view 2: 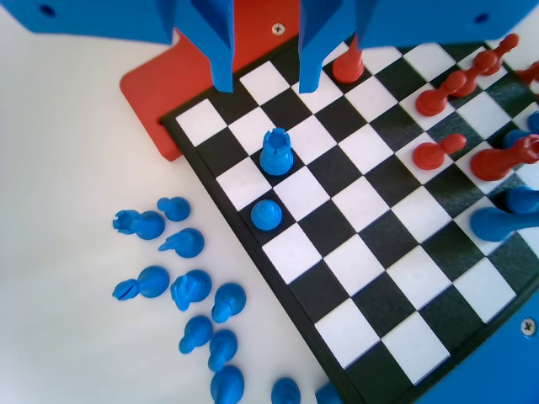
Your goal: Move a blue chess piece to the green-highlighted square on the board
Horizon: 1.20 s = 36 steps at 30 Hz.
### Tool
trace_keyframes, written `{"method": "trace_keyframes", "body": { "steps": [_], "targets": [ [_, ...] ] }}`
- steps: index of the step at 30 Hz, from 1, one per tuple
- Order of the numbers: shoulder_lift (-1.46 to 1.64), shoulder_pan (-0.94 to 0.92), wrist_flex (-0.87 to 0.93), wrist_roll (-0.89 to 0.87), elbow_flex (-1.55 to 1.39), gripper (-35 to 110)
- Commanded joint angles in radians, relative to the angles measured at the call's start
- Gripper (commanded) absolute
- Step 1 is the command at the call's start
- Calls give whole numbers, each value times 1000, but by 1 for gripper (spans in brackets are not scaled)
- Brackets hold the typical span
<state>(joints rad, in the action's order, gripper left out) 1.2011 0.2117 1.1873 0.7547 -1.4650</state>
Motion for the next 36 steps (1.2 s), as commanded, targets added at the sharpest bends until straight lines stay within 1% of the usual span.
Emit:
{"method": "trace_keyframes", "body": {
  "steps": [1, 14, 36],
  "targets": [
    [12, 18, -18, 9, 8, 13],
    [-55, -8, -75, 38, -34, 13],
    [-118, -2, -150, 54, -61, 13]
  ]
}}
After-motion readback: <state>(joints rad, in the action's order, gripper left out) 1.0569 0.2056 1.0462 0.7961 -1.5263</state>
